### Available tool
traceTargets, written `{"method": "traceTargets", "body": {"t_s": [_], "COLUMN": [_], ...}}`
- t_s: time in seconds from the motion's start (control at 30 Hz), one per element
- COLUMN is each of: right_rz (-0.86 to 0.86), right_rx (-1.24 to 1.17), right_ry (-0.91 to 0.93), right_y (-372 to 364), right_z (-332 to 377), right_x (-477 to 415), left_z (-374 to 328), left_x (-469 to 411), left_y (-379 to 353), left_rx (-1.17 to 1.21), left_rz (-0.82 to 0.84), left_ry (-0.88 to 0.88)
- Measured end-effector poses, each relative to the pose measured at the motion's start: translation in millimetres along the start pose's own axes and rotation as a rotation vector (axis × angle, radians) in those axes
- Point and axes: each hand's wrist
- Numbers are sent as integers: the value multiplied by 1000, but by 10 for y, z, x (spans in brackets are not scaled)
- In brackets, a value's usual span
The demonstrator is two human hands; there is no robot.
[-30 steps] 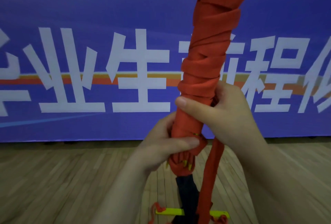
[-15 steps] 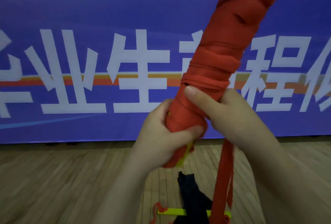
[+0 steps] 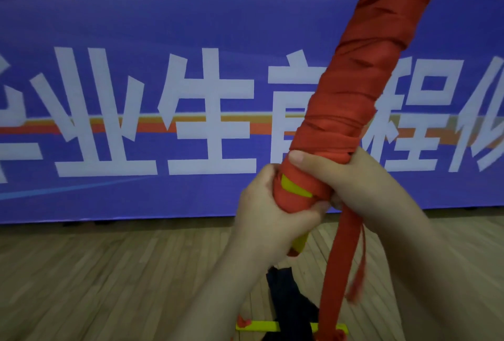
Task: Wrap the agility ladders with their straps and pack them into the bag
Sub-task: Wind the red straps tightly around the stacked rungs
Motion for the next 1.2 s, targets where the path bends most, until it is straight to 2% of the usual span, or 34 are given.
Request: {"method": "traceTargets", "body": {"t_s": [0.03,0.07,0.1,0.2,0.23,0.27,0.33,0.4,0.47,0.5,0.57,0.6,0.7,0.77,0.83,0.87,0.93,0.97,1.03,1.13,1.17,1.2], "right_rz": [3,33,75,192,197,176,61,-14,53,154,352,408,356,287,323,359,430,463,497,589,588,556], "right_rx": [33,75,105,89,82,98,142,209,204,153,43,-20,-186,10,383,476,360,272,104,-120,-93,-29], "right_ry": [-22,-42,-49,-42,-30,-22,-44,-53,-41,-31,-26,-27,-29,1,10,-22,-34,-5,4,-13,-12,-22], "right_y": [21,54,96,148,138,110,52,44,100,133,115,71,-64,-76,-80,-110,-171,-181,-170,-178,-180,-182], "right_z": [-7,-12,-19,-7,-22,-31,-61,-76,-65,-56,-54,-62,-16,55,75,59,-16,-82,-147,-154,-163,-159], "right_x": [-2,-7,-11,-2,5,14,18,9,18,30,66,91,103,116,126,137,125,113,116,161,170,172], "left_z": [7,36,69,78,79,83,92,165,111,70,-39,-82,-223,-269,-302,-319,-330,-307,-245,-235,-241,-258], "left_x": [38,63,78,44,27,25,75,114,47,-29,-244,-329,-397,-439,-426,-407,-379,-387,-403,-398,-397,-395], "left_y": [-41,-69,-67,70,73,35,-92,-149,-71,0,124,158,170,223,279,290,297,305,305,303,307,303], "left_rx": [-85,-98,-26,398,445,400,197,104,117,212,522,594,739,805,674,540,321,296,450,973,1059,1048], "left_rz": [-64,-58,31,388,427,392,193,82,303,405,405,408,519,482,304,194,65,64,173,500,529,497], "left_ry": [-18,-6,36,200,217,193,101,89,87,108,198,153,-33,2,96,118,80,62,76,91,72,54]}}
Point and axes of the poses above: each hand's wrist, its own x-axis away from the middle knuckle, its own y-axis out of the back of the hand, z = x × y
